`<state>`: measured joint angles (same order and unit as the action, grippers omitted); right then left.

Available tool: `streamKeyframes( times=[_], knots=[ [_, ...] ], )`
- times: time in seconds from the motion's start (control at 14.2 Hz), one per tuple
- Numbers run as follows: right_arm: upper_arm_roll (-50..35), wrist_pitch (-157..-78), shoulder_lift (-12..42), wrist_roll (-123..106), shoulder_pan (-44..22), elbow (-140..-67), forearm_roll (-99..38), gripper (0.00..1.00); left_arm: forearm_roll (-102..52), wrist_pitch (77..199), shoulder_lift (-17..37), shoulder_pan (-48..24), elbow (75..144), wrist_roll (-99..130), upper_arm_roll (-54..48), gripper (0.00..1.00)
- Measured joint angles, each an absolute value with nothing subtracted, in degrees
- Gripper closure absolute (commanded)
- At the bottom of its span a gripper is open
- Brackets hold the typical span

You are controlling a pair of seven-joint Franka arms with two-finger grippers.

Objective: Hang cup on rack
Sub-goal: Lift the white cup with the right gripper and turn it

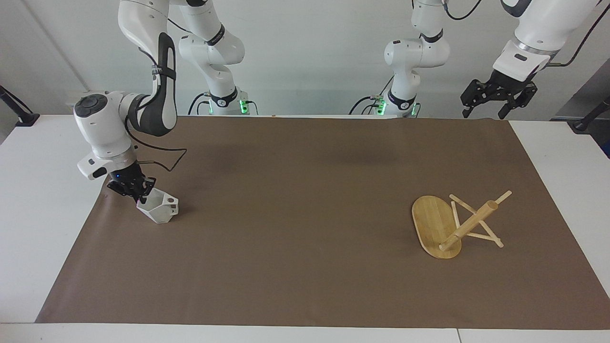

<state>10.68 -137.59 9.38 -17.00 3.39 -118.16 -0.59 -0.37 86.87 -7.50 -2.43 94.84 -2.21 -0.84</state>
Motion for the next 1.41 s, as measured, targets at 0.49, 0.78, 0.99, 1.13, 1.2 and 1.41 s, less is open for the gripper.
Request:
streamKeyframes(
  times=[0.49, 0.78, 0.99, 1.13, 1.2, 1.41],
  knots=[
    [11.23, -134.29, 8.82, -17.0, 3.39, -116.71, -0.59, 1.0, -0.37, 86.86, -7.5, -2.43, 94.84, -2.21, -0.84, 0.0],
    [10.67, -124.84, 4.95, -17.0, 3.27, -112.47, -0.59, 1.0, -0.37, 86.86, -7.5, -2.43, 94.84, -2.21, -0.84, 0.0],
    [9.29, -120.66, 1.57, -17.0, 3.17, -110.77, -0.59, 1.0, -0.37, 86.86, -7.5, -2.43, 94.84, -2.21, -0.84, 0.0],
    [8.25, -118.95, -0.33, -17.0, 3.12, -110.27, -0.59, 1.0, -0.37, 86.86, -7.5, -2.43, 94.84, -2.21, -0.84, 0.0],
    [7.67, -118.13, -1.1, -17.0, 3.1, -109.96, -0.59, 1.0, -0.37, 86.81, -7.5, -2.43, 94.84, -2.21, -0.84, 0.0],
    [6.11, -114.53, -2.49, -17.0, 3.02, -107.71, -0.59, 1.0, -0.37, 85.71, -7.63, -2.45, 95.03, -2.21, -0.93, 0.0]
  ],
)
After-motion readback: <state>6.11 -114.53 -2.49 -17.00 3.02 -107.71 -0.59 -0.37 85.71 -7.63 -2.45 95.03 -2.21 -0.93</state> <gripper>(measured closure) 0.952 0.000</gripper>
